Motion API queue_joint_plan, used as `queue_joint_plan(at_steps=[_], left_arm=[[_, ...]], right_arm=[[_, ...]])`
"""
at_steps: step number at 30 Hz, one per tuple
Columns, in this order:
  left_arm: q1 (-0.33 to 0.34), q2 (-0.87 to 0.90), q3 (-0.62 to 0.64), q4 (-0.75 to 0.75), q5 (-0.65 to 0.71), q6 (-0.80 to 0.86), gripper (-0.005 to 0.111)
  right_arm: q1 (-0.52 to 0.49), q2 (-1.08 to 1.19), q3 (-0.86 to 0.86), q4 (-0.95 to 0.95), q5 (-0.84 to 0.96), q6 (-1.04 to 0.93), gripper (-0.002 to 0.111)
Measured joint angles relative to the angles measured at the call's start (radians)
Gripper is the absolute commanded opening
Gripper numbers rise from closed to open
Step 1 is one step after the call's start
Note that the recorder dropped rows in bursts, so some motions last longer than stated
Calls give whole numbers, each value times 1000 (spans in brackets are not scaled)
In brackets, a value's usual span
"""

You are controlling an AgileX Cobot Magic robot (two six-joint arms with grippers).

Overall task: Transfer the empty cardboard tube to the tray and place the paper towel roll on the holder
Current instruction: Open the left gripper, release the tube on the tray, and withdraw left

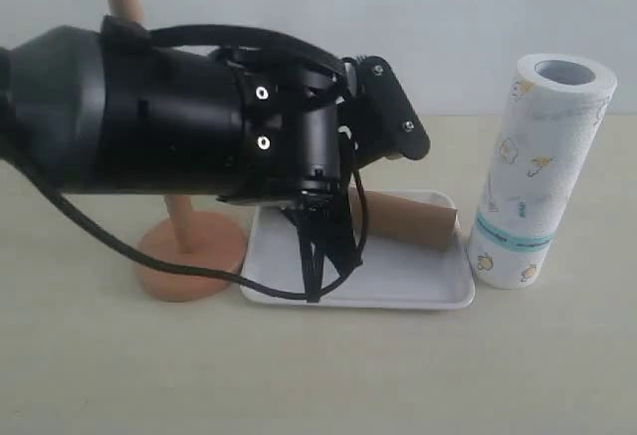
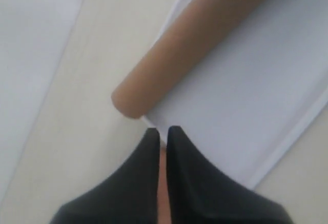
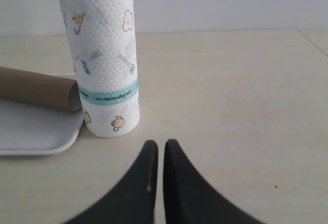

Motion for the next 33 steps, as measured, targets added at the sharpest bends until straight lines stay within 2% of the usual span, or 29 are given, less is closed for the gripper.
queue_joint_plan(at_steps=[3, 7, 13, 15, 18, 22, 33], left_arm=[[-2, -43, 31, -78, 0, -9, 4], [-20, -117, 119, -141, -86, -90, 4], [-54, -240, 326, -175, -359, -253, 4], [-59, -269, 398, -179, -465, -280, 4], [-60, -283, 475, -182, -556, -293, 4], [-60, -283, 517, -182, -581, -298, 4], [-60, -283, 523, -182, -599, -298, 4]], right_arm=[[0, 0, 0, 0, 0, 0, 5], [0, 0, 0, 0, 0, 0, 5], [0, 0, 0, 0, 0, 0, 5], [0, 0, 0, 0, 0, 0, 5], [0, 0, 0, 0, 0, 0, 5], [0, 0, 0, 0, 0, 0, 5], [0, 0, 0, 0, 0, 0, 5]])
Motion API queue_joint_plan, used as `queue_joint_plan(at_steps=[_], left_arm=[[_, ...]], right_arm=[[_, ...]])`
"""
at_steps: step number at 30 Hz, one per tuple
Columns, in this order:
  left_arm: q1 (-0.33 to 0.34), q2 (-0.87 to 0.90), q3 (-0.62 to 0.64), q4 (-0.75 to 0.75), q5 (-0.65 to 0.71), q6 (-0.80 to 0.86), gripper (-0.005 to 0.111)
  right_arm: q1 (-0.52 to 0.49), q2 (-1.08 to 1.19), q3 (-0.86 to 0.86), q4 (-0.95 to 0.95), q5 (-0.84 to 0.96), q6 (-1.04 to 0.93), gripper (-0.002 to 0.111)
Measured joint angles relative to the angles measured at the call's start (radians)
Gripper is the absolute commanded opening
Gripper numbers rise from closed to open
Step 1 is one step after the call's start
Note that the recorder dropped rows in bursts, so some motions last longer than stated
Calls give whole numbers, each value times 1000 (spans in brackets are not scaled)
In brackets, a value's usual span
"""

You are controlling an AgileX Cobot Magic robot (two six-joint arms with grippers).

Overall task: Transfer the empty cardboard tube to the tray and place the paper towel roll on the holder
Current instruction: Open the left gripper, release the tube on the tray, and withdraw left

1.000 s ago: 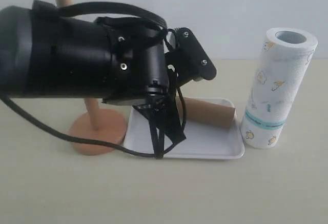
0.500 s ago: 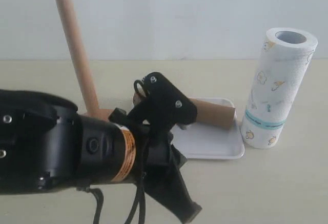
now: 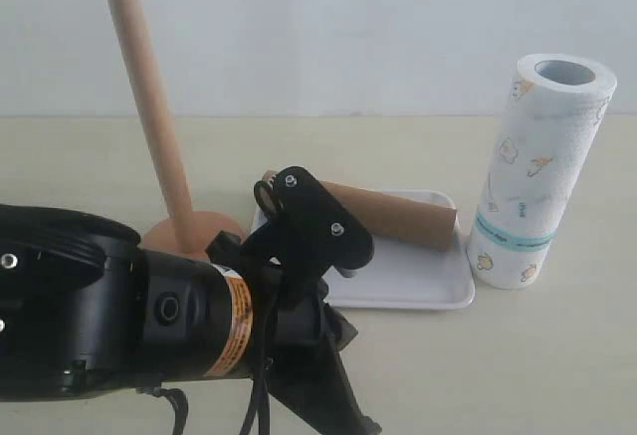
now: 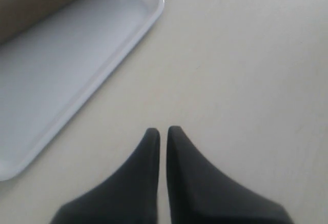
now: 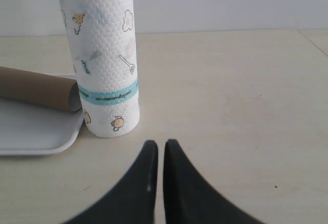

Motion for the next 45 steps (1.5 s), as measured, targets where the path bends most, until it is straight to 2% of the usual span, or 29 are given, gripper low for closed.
queue_joint_plan(at_steps=[22, 24, 27, 33, 36, 39, 41, 45], left_arm=[[0, -2, 0, -7, 3, -2, 4], [0, -14, 0, -84, 55, -18, 4], [0, -39, 4, -351, 198, -36, 4], [0, -46, 116, -727, 235, -42, 4], [0, -133, 167, -884, 217, -42, 4], [2, -257, 210, -914, 108, -42, 4], [30, -355, 243, -914, 22, -26, 4], [125, -488, 306, -914, -62, 10, 4]], right_arm=[[0, 0, 0, 0, 0, 0, 5], [0, 0, 0, 0, 0, 0, 5], [0, 0, 0, 0, 0, 0, 5], [0, 0, 0, 0, 0, 0, 5], [0, 0, 0, 0, 0, 0, 5], [0, 0, 0, 0, 0, 0, 5], [0, 0, 0, 0, 0, 0, 5], [0, 0, 0, 0, 0, 0, 5]])
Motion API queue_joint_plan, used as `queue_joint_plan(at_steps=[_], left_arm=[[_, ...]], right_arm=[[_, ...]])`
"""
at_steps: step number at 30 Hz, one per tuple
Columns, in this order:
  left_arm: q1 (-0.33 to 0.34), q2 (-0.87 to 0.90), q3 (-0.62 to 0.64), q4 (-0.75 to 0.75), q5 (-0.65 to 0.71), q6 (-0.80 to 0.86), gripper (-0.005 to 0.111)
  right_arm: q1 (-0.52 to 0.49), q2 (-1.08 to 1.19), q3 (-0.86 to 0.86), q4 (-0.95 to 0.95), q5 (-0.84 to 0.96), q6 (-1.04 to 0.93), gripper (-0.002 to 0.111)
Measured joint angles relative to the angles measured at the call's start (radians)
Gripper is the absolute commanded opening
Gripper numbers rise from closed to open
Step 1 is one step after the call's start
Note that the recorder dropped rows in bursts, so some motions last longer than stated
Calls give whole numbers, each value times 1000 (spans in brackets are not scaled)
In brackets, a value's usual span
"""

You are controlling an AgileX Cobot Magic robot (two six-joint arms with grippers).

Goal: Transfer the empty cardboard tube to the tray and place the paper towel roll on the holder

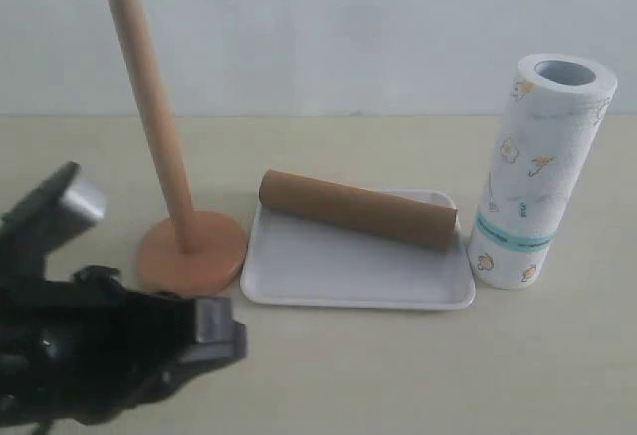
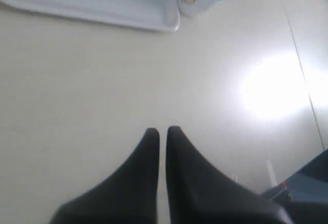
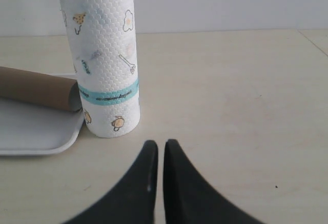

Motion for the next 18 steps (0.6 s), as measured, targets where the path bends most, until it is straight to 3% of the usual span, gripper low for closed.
queue_joint_plan(at_steps=[9, 18], left_arm=[[265, -283, 174, 0, -16, 6, 4], [462, -613, 352, 2, -16, 43, 4]], right_arm=[[0, 0, 0, 0, 0, 0, 5], [0, 0, 0, 0, 0, 0, 5]])
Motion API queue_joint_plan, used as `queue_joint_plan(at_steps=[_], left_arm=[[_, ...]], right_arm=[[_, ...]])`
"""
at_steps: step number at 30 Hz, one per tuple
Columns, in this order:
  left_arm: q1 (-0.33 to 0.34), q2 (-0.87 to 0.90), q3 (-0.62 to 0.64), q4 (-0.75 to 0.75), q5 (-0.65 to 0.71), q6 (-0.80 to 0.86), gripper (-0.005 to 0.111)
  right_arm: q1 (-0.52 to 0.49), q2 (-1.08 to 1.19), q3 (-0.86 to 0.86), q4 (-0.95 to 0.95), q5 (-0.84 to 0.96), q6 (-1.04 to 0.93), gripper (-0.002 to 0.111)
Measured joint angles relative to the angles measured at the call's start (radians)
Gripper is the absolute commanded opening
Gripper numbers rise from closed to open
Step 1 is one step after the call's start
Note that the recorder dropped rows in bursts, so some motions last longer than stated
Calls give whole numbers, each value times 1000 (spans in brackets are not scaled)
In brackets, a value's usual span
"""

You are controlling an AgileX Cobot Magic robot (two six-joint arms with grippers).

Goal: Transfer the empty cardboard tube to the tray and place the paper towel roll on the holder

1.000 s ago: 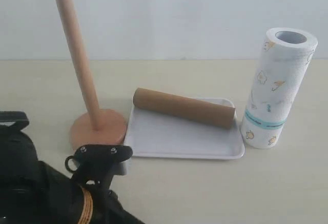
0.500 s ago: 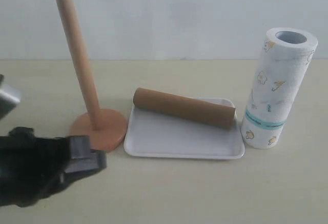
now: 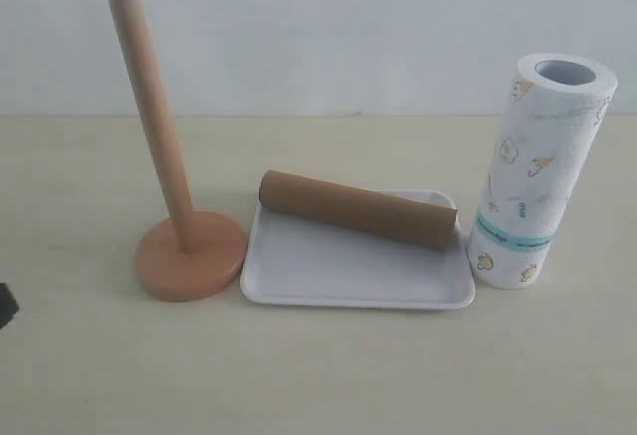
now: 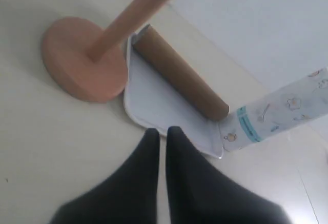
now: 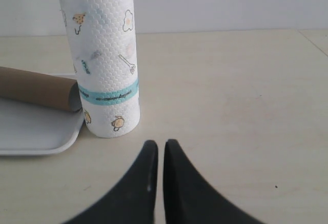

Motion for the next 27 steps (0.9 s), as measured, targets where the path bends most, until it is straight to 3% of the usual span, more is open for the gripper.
queue_joint_plan(at_steps=[10, 27], left_arm=[[153, -285, 88, 0, -13, 152, 4], [366, -466, 136, 0, -24, 462, 4]], right_arm=[[0, 0, 0, 0, 0, 0, 5], [0, 0, 0, 0, 0, 0, 5]])
